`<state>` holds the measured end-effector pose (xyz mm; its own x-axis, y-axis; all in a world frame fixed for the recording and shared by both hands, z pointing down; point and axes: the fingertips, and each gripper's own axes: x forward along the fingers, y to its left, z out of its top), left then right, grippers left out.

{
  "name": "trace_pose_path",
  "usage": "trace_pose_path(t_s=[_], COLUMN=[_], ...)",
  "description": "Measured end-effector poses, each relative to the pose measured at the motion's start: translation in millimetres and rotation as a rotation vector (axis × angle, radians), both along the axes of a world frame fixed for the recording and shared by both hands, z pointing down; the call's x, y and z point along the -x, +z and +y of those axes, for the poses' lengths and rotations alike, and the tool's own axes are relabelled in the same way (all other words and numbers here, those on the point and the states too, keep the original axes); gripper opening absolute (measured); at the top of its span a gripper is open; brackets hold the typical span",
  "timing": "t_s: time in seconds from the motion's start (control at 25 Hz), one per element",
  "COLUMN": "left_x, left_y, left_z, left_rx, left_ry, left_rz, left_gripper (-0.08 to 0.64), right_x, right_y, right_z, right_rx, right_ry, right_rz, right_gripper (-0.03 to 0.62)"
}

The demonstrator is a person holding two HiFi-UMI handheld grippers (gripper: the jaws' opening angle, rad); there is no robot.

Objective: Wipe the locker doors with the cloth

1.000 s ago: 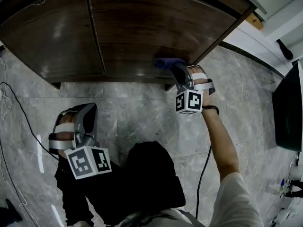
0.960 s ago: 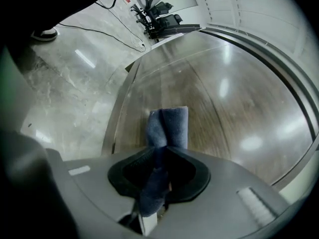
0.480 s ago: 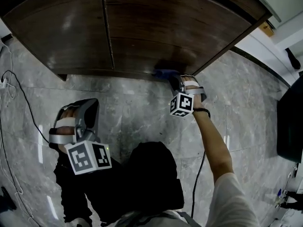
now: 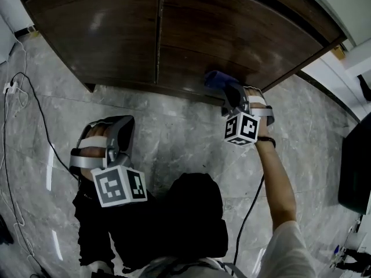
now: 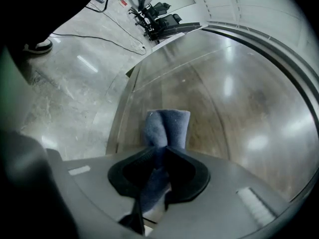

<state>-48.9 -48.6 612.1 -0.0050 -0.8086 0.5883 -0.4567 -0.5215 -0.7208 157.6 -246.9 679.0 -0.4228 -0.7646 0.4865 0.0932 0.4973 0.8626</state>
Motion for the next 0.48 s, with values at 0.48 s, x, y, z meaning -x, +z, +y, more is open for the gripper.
trace_pose_path(t_s=[0.48], left_x=[10], left_y=[-1], left_z=[4], left_rx=[-0.016], left_ry=[-0.009], left_rz=[0.020], left_gripper=[0.002], right_x=[37], right_y=[-158], right_z=[1], right_rx=[-0.171], right_ry=[-0.034], right_rz=[-0.037], right_gripper=[0.074])
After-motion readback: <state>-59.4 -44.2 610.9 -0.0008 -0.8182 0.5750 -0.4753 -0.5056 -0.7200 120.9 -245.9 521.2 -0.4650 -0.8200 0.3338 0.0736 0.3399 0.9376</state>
